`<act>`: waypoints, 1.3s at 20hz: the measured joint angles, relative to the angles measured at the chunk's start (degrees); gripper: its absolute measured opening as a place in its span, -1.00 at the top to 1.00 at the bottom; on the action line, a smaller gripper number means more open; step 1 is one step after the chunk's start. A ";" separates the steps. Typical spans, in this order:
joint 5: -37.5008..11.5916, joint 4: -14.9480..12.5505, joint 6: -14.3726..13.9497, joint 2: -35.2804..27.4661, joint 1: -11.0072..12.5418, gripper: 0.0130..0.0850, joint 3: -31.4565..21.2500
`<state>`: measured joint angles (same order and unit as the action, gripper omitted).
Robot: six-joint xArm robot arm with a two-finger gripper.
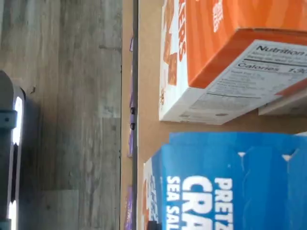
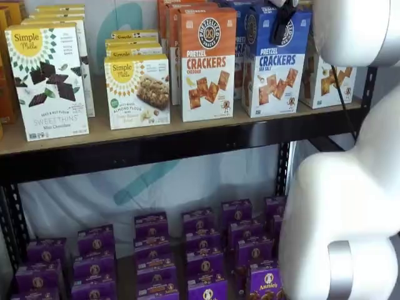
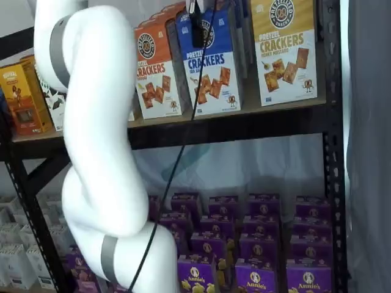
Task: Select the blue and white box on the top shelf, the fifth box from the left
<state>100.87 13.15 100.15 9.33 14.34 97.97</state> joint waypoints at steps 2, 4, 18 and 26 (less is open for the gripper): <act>0.94 0.00 -0.19 0.18 -0.07 -0.22 0.33; 1.85 0.09 -0.44 0.83 -0.16 -0.22 0.36; 6.28 0.62 -0.98 8.24 0.15 -0.22 -4.30; 8.44 0.54 -0.47 15.45 0.93 -0.22 -10.39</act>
<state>109.31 13.69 99.68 24.79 15.27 87.58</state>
